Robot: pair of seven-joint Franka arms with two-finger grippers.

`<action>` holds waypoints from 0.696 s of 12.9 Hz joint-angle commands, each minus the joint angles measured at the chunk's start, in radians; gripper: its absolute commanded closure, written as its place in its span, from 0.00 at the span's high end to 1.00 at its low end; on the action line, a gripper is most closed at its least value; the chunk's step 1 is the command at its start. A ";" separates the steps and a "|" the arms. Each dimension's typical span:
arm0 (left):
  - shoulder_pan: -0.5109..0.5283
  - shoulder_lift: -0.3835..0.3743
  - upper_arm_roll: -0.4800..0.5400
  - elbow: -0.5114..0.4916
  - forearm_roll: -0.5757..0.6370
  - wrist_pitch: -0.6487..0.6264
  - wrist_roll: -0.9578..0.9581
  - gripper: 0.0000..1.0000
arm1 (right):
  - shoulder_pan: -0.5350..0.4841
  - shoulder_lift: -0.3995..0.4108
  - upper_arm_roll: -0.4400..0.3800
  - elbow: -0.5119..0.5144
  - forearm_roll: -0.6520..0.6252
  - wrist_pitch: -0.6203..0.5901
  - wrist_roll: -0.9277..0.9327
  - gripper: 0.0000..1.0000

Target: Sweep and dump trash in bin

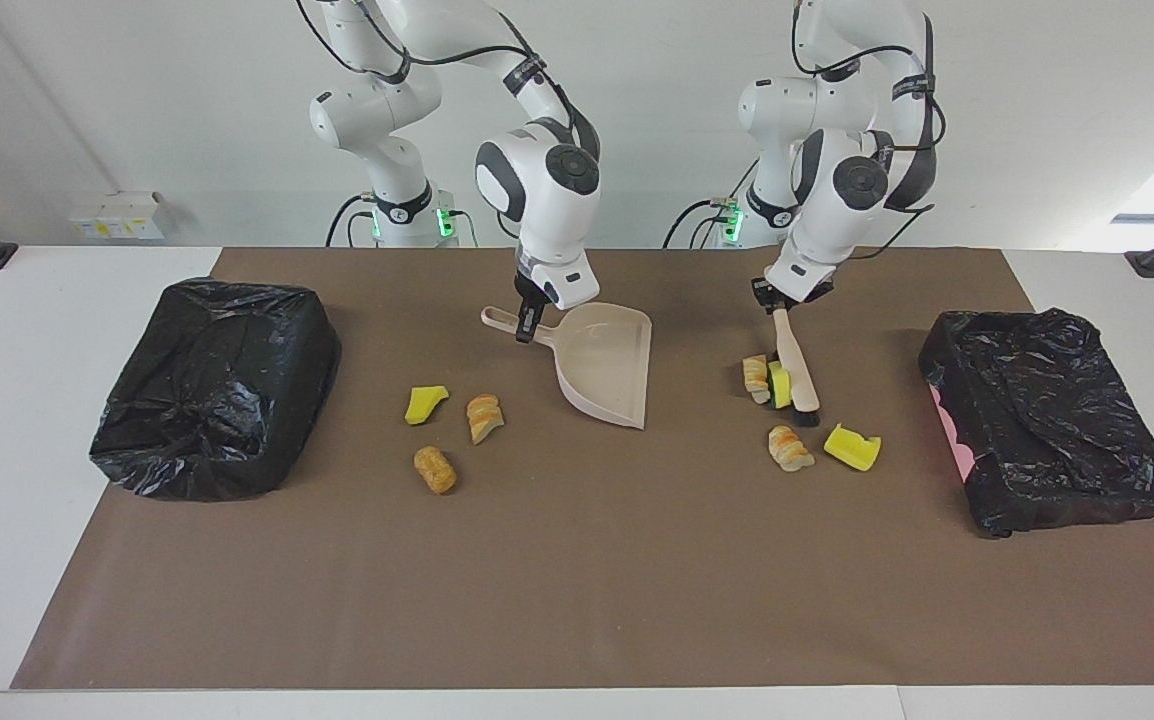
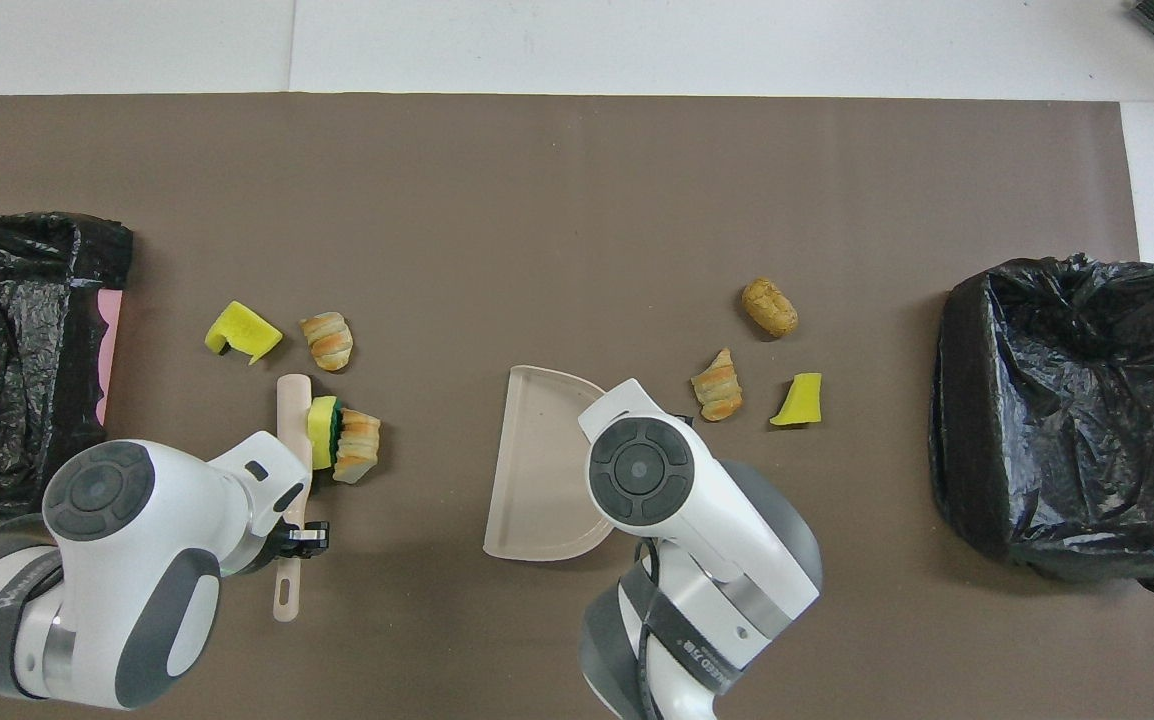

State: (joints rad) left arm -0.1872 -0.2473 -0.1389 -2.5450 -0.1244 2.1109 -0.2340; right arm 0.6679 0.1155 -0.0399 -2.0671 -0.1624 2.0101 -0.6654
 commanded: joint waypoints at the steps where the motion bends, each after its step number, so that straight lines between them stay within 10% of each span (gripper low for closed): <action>1: -0.102 0.038 0.013 -0.009 -0.069 0.076 -0.030 0.00 | -0.005 -0.019 0.003 -0.024 -0.020 0.029 -0.026 0.00; 9: -0.392 0.082 0.010 0.070 -0.201 0.135 -0.021 0.00 | -0.016 -0.011 0.003 -0.024 -0.020 0.044 -0.014 0.00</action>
State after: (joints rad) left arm -0.5139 -0.1924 -0.1408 -2.5129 -0.2940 2.2374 -0.2620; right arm 0.6643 0.1157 -0.0408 -2.0715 -0.1628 2.0228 -0.6655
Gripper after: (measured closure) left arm 0.740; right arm 0.687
